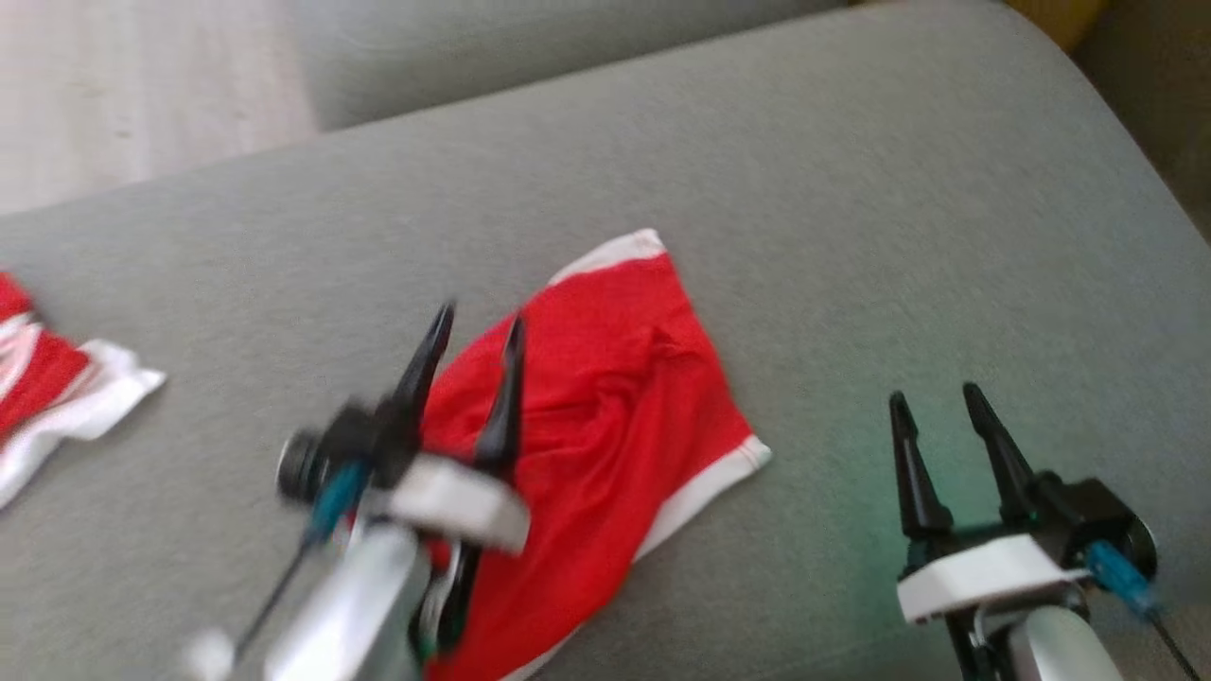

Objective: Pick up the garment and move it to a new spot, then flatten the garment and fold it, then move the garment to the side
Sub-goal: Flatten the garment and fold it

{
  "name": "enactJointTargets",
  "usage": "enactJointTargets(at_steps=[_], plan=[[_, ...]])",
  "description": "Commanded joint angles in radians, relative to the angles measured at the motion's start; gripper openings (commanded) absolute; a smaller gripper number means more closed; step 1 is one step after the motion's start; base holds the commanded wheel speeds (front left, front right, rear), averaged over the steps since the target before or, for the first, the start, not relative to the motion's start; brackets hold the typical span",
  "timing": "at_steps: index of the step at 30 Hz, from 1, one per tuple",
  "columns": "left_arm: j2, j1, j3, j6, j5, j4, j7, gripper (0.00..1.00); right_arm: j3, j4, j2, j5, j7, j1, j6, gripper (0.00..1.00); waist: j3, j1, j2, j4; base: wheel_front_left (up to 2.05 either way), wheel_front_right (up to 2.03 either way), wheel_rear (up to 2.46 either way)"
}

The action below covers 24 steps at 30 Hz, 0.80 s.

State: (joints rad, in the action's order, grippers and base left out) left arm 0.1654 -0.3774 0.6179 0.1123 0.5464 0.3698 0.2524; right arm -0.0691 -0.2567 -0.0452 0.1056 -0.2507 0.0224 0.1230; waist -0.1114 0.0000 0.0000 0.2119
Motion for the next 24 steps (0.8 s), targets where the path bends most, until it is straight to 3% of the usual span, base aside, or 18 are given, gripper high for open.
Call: enactJointTargets(at_steps=[1,6,13,24], plan=[[0.02,0.015,-0.052,0.006,-0.019,-0.051,0.009,1.0,-0.014,0.029,-0.006,-0.007,-0.011,0.003,0.008,1.0,0.048,0.0,0.0,-0.056,0.0,0.0,0.0],[0.014,0.216,-0.176,0.008,-0.101,-0.173,0.009,1.0,0.008,0.016,-0.016,-0.025,-0.011,-0.017,0.008,1.0,0.095,0.0,0.0,-0.137,0.0,0.0,0.0],[-0.008,0.428,-0.349,-0.013,-0.183,-0.221,0.009,1.0,-0.005,-0.028,-0.029,-0.035,-0.011,-0.027,0.008,1.0,0.133,0.0,0.0,-0.212,0.0,0.0,0.0],[-0.067,0.574,-0.513,-0.165,-0.253,-0.218,0.009,1.0,-0.023,-0.118,-0.019,-0.032,-0.011,-0.052,0.008,1.0,0.152,0.0,0.0,-0.266,0.0,0.0,0.0]])
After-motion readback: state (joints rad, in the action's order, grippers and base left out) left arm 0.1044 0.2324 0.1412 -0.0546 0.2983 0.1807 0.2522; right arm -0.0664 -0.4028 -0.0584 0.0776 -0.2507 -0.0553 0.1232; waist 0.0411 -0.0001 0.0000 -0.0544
